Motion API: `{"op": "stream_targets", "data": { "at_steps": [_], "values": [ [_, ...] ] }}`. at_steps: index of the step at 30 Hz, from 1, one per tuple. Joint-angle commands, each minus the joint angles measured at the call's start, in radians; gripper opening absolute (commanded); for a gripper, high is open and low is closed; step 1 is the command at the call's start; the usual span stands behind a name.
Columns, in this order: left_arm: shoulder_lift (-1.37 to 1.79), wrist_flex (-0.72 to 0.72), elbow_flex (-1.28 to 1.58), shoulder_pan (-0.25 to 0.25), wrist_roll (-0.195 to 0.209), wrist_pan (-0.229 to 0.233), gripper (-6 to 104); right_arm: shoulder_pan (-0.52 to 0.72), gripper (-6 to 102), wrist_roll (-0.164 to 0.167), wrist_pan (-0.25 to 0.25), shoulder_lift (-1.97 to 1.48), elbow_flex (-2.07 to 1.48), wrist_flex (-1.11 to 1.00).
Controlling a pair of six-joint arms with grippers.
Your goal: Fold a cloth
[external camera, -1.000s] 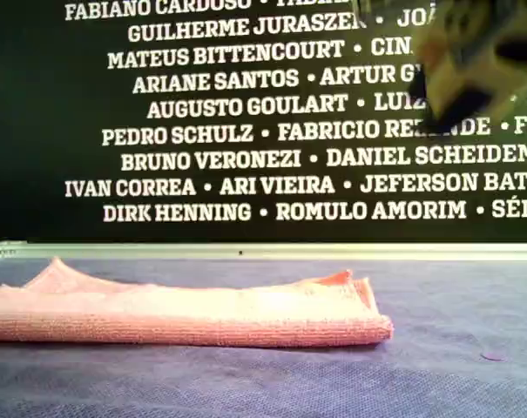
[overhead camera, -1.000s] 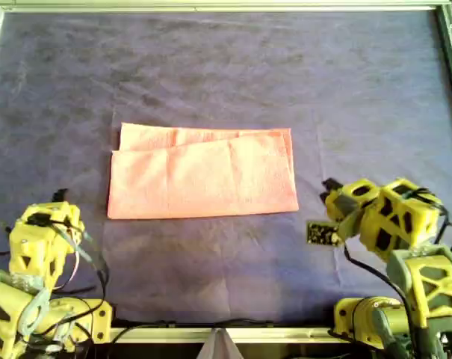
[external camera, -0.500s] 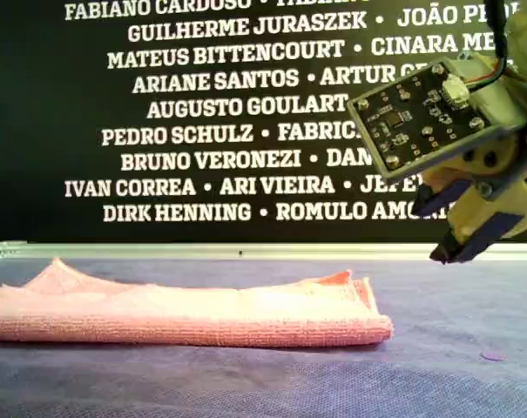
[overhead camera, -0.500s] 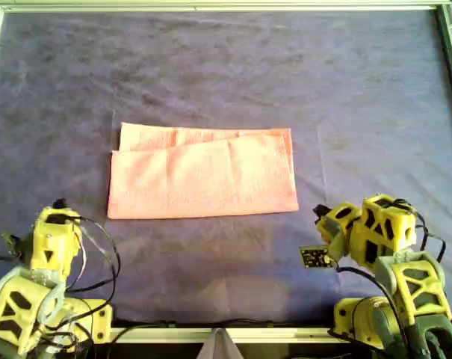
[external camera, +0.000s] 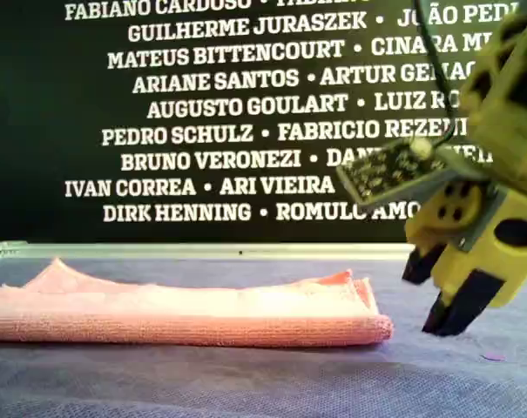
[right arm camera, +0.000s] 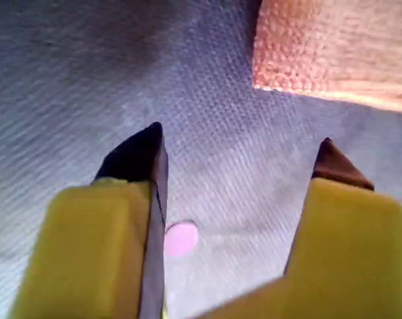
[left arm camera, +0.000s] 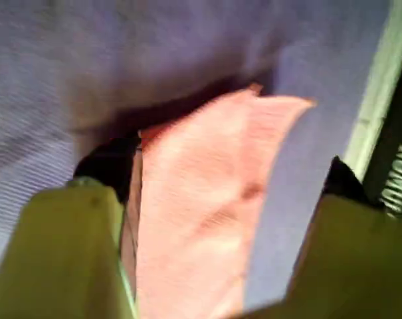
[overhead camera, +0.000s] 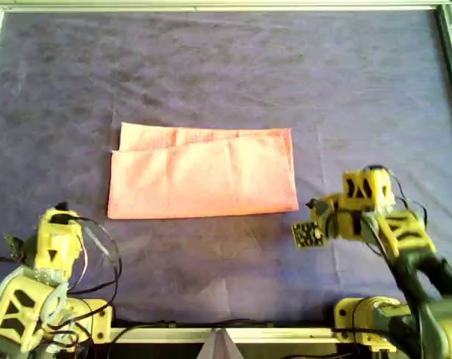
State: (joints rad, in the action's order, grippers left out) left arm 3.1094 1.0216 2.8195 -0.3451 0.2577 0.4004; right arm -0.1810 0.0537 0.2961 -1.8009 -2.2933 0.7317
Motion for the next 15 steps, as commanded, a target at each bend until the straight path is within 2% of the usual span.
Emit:
{"op": "stream_targets", "data": {
  "at_steps": [1, 6, 8, 15],
  "values": [
    [0.008, -0.018, 0.018, 0.02, -0.005, 0.012, 91, -0.038, 89, -0.012, 0.011, 0.13, 0.161, -0.058],
    [0.008, -0.021, 0.037, 0.015, 0.008, 0.012, 91, -0.181, 89, -0.014, -0.008, 0.212, 0.247, -0.058],
    [0.009, -0.021, 0.032, 0.012, -0.003, 0.012, 91, -0.215, 89, -0.014, -0.008, 0.235, 0.281, -0.058],
    [0.009, -0.021, 0.052, 0.011, -0.005, 0.012, 91, -0.221, 89, -0.014, -0.009, 0.367, 0.393, -0.058]
  ]
}}
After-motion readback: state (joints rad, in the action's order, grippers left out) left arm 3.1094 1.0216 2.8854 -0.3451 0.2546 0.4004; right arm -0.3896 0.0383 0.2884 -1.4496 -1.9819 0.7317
